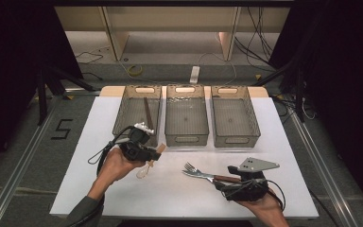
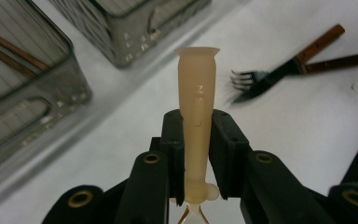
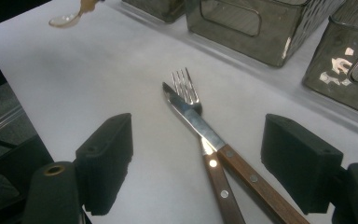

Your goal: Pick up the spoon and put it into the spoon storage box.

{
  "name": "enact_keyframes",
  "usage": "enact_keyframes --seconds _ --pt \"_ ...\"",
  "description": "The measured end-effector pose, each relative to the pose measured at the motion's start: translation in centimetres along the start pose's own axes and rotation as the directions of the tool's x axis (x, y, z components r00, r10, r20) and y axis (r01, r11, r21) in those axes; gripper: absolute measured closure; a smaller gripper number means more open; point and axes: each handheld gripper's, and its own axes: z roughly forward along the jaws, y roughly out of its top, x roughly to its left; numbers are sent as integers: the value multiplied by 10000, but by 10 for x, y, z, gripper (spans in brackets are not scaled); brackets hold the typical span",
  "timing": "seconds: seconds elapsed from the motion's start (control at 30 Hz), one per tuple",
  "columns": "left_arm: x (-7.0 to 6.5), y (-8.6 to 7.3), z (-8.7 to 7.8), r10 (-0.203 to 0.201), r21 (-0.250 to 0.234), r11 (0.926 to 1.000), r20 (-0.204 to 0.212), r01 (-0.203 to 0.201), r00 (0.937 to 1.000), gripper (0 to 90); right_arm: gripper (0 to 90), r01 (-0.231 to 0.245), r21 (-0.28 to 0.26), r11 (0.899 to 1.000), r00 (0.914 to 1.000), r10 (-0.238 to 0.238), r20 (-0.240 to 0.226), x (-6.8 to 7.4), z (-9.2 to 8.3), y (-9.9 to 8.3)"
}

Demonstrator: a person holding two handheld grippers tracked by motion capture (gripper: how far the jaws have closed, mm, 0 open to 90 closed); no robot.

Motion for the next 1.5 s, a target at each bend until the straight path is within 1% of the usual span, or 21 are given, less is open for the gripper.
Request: enact_keyframes --seconds 0.07,0.1,0.17,0.23,0.27,0.33,0.43,0.47,0.5,0.53,0.67,0.7,0.73,0.77,0.93,1.13,1.2,1.37,1.4,1.47,1.5 --pt "0 12 -4 -53 -414 9991 70 56 10000 760 258 -26 -20 10000 10000 26 14 -1 0 0" --pt "0 12 -4 -53 -414 9991 70 56 10000 760 258 -43 -34 10000 10000 43 20 -1 0 0" --pt "2 26 -6 -10 -678 9977 73 15 10000 760 258 -68 -47 10000 10000 68 50 -1 1 0" --pt "4 30 -7 18 -718 9974 49 -14 10000 759 258 -83 -16 10000 10000 83 45 -1 1 0" --pt "6 37 -7 -74 -856 9963 -57 69 10000 759 258 -75 -9 10000 10000 75 39 -1 2 0" --pt "9 41 -8 -116 -936 9956 -81 108 9999 759 258 -70 -29 10000 10000 70 6 -1 2 0" --pt "16 51 -8 -445 -1212 9917 -73 433 9990 759 258 -63 -34 10000 10000 63 7 -2 2 0" --pt "21 57 -6 -579 -1300 9900 -228 544 9981 759 258 -73 -43 10000 10000 73 9 -2 2 0" --pt "21 57 -6 -579 -1300 9900 -228 544 9981 759 258 -67 -44 10000 10000 67 10 -1 1 0" --pt "25 64 -6 -668 -1400 9881 -200 634 9976 759 258 -70 -71 10000 10000 70 6 -1 1 0" --pt "29 75 -6 -716 -1550 9857 -304 661 9970 759 258 -68 -45 10000 10000 68 -13 -1 2 0" --pt "29 79 -6 -748 -1615 9845 -374 679 9965 759 258 -68 -45 10000 10000 68 -13 -1 2 0" --pt "30 86 -6 -827 -1827 9805 -469 729 9955 759 258 -68 -51 10000 10000 68 -14 -2 2 0" --pt "31 89 -4 -959 -1970 9766 -391 864 9946 759 258 -85 -52 10000 10000 85 -20 -2 1 0" --pt "31 104 3 -1037 -2040 9745 -401 935 9938 759 257 -57 -71 10000 10000 57 -34 -2 1 0" --pt "30 115 10 -1000 -2033 9751 -493 881 9938 758 257 -50 -104 9999 10000 49 -79 -2 0 0" --pt "31 119 13 -999 -1976 9764 -578 867 9933 758 257 -53 -111 9999 9999 52 -89 -2 0 0" --pt "37 128 20 -1156 -1994 9745 -521 1031 9919 758 257 -20 -67 10000 10000 19 -94 -1 1 0" --pt "40 130 22 -1266 -2062 9719 -517 1134 9906 758 257 -16 -52 10000 9999 15 -119 -1 1 0" --pt "41 132 23 -1307 -2093 9708 -522 1172 9900 758 257 -5 -42 10000 9999 4 -143 -1 2 0" --pt "43 134 24 -1417 -2175 9675 -444 1289 9889 758 257 -24 -21 10000 9999 23 -146 -1 2 0"
